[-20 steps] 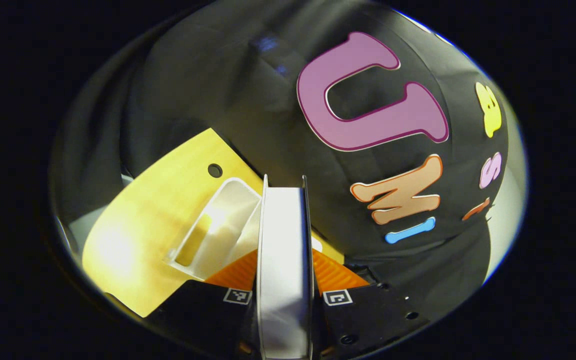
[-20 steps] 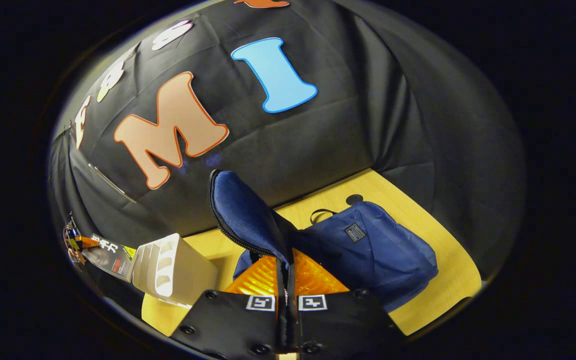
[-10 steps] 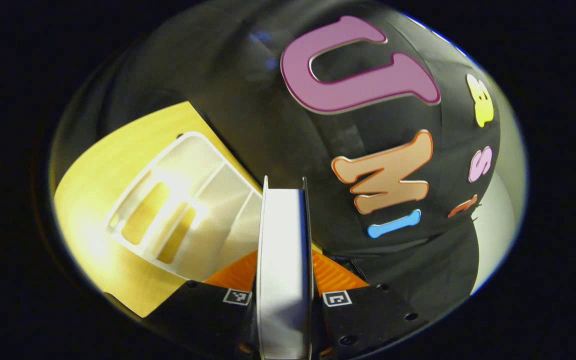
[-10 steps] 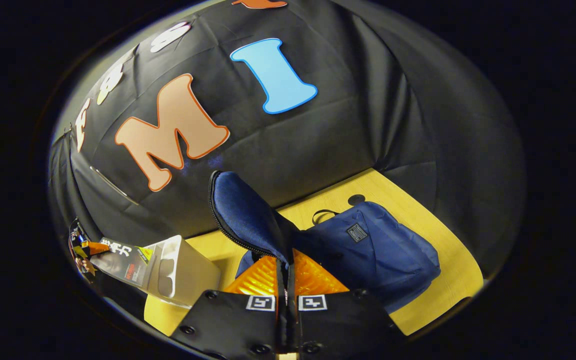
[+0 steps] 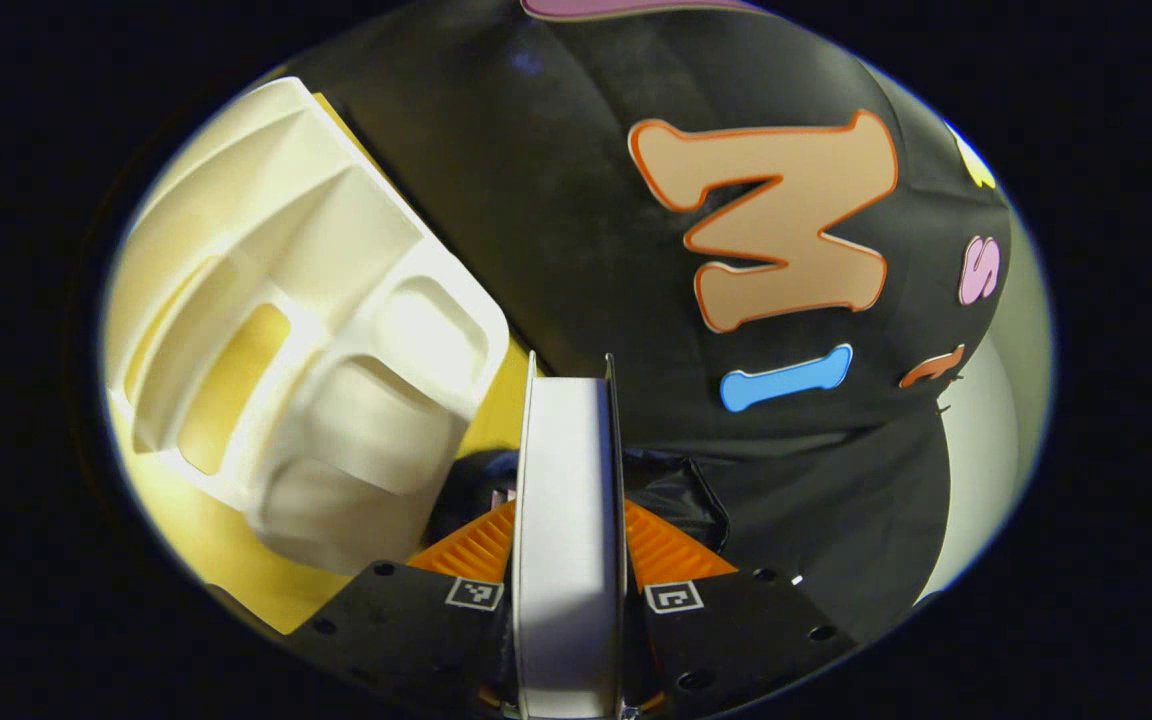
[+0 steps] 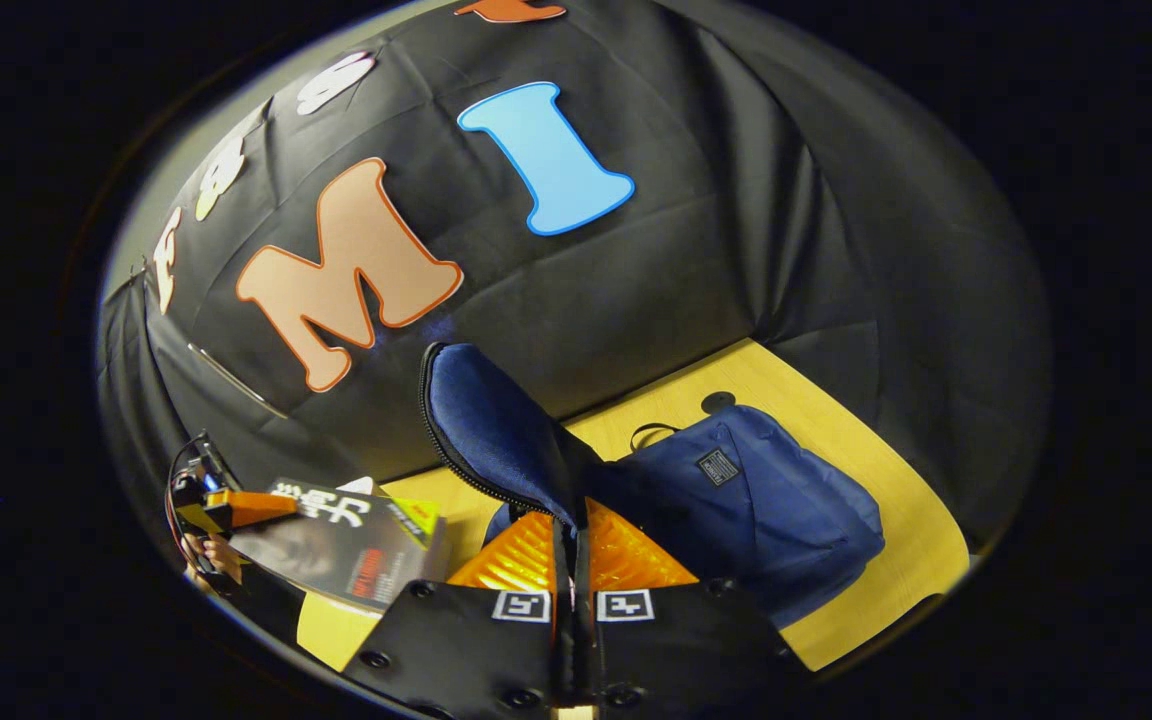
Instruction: Open the schoolbag, grab two books from the bookshelf and put them into the schoolbag.
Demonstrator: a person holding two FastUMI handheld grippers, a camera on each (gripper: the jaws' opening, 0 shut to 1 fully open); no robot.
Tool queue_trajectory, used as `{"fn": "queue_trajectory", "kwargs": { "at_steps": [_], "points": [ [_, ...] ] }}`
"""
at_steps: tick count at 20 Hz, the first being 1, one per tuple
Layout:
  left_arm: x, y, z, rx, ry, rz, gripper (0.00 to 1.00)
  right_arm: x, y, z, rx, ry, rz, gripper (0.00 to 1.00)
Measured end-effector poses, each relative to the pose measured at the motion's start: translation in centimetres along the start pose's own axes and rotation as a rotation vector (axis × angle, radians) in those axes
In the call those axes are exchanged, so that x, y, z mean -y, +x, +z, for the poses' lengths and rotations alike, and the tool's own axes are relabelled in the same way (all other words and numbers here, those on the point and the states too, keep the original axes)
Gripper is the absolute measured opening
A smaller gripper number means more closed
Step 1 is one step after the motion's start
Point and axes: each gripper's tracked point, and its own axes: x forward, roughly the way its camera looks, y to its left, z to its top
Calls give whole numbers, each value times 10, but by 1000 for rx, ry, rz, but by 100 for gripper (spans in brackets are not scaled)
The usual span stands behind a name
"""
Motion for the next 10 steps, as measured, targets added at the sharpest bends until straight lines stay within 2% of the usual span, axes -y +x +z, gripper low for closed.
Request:
{"fn": "queue_trajectory", "kwargs": {
  "at_steps": [5,10],
  "points": [
    [-2,84,-56,-69,8,36,39,-2,-3,7,4,-17,25,4],
    [-11,141,-105,-117,-52,58,37,-3,-6,12,9,-18,49,3]
  ]
}}
